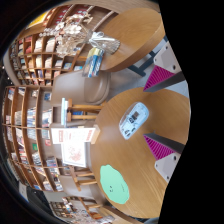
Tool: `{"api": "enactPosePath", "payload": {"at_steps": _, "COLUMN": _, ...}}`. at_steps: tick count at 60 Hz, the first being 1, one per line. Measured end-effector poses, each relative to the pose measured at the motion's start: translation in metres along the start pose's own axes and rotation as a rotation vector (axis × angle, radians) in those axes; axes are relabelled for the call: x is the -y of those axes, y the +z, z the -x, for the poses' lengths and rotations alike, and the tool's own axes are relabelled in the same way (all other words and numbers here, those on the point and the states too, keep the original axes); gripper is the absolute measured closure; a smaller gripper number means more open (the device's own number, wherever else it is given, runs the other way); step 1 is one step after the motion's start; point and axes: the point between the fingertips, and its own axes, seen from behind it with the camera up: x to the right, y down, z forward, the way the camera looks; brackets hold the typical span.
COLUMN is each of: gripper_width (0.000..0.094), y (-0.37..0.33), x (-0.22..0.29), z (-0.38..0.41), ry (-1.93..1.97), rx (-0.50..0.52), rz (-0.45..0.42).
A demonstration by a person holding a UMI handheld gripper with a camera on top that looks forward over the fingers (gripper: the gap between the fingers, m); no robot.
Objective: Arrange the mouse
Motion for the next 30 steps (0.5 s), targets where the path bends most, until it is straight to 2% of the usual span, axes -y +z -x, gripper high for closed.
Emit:
{"api": "enactPosePath", "payload": {"at_steps": 13, "gripper_width": 0.0082, "y": 0.031, "x": 0.022, "z": 0.002, "ry": 0.021, "rx": 0.015, "rz": 0.006}}
{"api": "enactPosePath", "payload": {"at_steps": 30, "gripper_width": 0.009, "y": 0.067, "x": 0.045, "z": -0.012, "ry": 0.064, "rx": -0.013, "rz": 0.027}}
